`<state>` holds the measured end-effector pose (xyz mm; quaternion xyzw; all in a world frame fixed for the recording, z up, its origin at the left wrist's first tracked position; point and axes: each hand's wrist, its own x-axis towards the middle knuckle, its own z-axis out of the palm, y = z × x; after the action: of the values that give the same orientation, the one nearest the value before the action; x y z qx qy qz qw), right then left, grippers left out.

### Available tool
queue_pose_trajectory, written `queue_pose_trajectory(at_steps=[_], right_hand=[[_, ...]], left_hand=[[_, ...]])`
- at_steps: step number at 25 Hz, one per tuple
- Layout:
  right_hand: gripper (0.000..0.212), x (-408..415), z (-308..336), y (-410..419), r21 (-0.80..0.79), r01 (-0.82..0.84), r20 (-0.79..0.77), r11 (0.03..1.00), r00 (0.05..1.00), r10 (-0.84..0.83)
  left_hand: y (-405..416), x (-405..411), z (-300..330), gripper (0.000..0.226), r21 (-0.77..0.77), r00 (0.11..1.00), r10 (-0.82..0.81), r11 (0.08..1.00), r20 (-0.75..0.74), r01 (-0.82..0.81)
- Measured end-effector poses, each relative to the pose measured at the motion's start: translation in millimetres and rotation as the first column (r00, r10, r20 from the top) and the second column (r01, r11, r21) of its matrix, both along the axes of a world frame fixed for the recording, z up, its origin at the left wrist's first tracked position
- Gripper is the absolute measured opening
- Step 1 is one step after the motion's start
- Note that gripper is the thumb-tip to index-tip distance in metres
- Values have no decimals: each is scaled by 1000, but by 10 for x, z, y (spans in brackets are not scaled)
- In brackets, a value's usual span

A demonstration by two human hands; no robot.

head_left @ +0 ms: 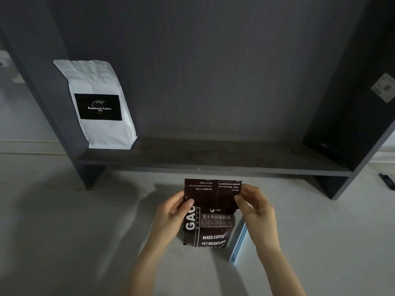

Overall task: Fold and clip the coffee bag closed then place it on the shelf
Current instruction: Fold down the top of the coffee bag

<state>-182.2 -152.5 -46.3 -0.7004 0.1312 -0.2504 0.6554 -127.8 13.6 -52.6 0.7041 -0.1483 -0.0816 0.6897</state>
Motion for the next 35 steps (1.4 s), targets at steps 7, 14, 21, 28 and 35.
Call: queue_pose_trajectory(at_steps=[7,14,21,28,35], right_hand=[[21,-8,-111,13,-26,29,-56,999,998,-30],[6,-10,-68,17,-48,66,-46,997,997,-69],[15,-16,-44,-37,19,-63,-85,998,994,65],[30,-117,-307,-270,-86,-99,-280,991,957,71],[40,-236,-615,-332,-529,-275,-505,803,862,-38]], left_hand=[[-9,-35,-84,25,-47,994,108,993,-17,-109],[1,-42,-110,24,-47,988,149,988,46,-147],[-15,-32,-164,29,-68,975,220,973,-19,-220],[-35,-38,-121,27,-65,973,230,971,9,-229],[-64,-18,-143,28,-58,967,252,966,19,-251]])
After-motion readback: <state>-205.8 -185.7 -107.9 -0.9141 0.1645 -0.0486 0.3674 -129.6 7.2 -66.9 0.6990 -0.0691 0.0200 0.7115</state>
